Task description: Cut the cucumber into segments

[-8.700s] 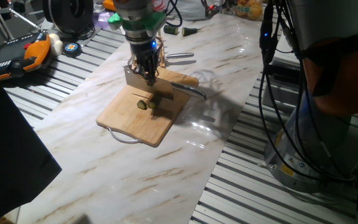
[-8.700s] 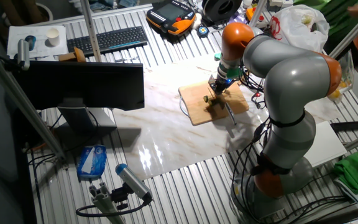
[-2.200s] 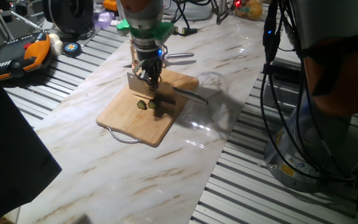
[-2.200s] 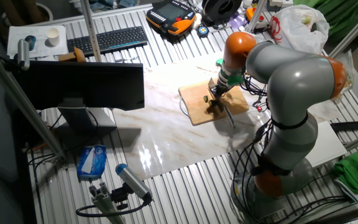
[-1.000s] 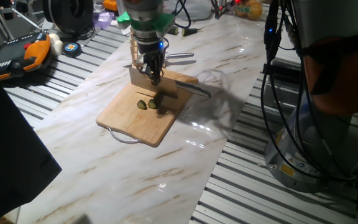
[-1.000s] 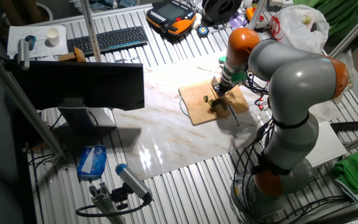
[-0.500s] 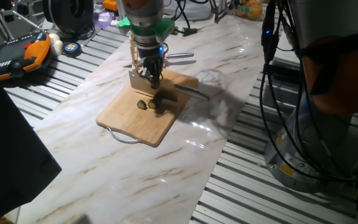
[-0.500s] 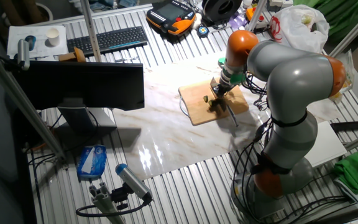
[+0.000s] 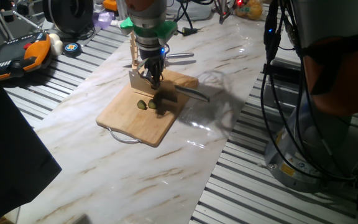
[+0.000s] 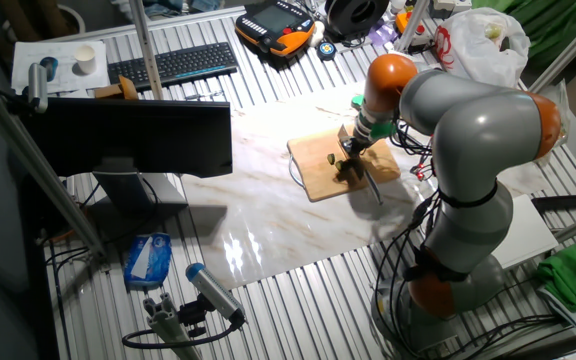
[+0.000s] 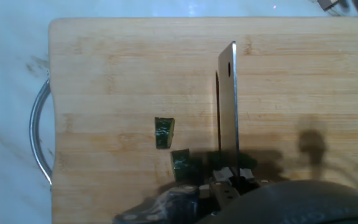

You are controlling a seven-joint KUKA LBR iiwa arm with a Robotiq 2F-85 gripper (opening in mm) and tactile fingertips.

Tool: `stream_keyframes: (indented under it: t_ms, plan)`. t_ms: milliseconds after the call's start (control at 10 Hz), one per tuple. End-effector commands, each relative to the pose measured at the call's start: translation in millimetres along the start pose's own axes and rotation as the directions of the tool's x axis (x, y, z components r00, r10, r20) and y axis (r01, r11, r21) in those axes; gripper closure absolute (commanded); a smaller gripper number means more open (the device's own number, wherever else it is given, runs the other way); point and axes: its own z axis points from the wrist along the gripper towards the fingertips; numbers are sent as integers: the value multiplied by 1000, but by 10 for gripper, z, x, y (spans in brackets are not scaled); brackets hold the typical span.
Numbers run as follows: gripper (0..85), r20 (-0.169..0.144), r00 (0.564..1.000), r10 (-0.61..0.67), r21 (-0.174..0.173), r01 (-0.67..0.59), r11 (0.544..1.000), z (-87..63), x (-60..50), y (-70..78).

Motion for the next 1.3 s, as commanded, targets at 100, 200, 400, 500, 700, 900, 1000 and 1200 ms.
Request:
stream_keyframes:
  t_ms: [100,200,400,500,700,900,1000,1200]
  plan:
    - [843,0,1000,0,3,0,1000,1,1,0]
    - [843,0,1000,2,3,-2,1000,4,0,2]
    - [843,-9,1000,6,4,-6,1000,6,-1,8]
    - [843,-14,1000,8,4,-8,1000,13,-4,9]
    - [843,-20,1000,8,3,-8,1000,45,-11,7]
    - [843,-26,1000,6,-2,-6,1000,74,-18,5]
    - [843,-29,1000,6,-5,-6,1000,91,-21,4]
    - [843,-36,999,8,-13,-8,1000,107,-24,3]
